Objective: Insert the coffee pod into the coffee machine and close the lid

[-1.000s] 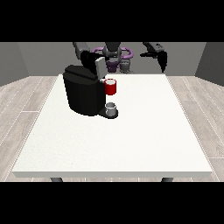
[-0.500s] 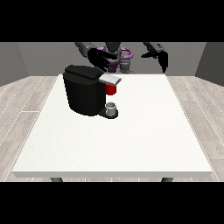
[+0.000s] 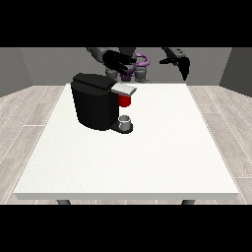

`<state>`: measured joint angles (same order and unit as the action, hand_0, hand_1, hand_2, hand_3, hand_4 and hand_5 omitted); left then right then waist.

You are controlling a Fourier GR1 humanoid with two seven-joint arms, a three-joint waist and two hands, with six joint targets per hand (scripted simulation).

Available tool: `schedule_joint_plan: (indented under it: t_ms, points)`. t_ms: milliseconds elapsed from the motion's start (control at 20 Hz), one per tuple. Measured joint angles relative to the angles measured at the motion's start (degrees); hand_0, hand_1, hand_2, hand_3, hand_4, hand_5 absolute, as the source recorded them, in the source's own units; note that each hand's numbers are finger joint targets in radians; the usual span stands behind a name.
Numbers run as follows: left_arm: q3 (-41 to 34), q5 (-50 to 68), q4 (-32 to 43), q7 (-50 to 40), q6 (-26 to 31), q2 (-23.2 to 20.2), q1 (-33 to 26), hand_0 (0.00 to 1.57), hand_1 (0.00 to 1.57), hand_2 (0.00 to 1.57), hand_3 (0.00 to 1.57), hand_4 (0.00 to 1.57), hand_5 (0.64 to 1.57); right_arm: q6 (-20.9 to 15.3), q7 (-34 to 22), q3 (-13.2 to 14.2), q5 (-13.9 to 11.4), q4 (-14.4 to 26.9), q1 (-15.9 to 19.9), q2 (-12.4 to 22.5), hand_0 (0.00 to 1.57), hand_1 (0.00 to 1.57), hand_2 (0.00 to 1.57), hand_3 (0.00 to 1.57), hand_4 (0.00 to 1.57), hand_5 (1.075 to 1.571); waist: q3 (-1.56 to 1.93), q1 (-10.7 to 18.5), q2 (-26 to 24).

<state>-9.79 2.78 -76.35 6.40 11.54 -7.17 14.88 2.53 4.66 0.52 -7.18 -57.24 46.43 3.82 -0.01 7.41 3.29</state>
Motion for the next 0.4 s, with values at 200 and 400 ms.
schedule_joint_plan:
  t_ms: [200, 400]
  points:
    - [-0.1, -0.6, 0.8, 1.7, -1.1, 0.4, -1.4, 0.0, 0.0, 0.0, 0.0, 0.14, 1.571, 1.3, 2.6, -3.0, 2.4, -2.7, -4.8, -2.2, 0.0, 0.0, 0.0, 0.0, 0.27, 1.571, 0.0, -1.9, -2.8]
    - [-0.3, -0.5, 2.3, 3.4, -1.4, 1.2, -3.4, 0.0, 0.0, 0.0, 0.0, 0.19, 1.571, 0.7, 3.9, -6.9, 7.5, -6.2, -12.6, -3.2, 0.0, 0.0, 0.0, 0.0, 0.16, 1.571, 0.0, -4.3, -6.5]
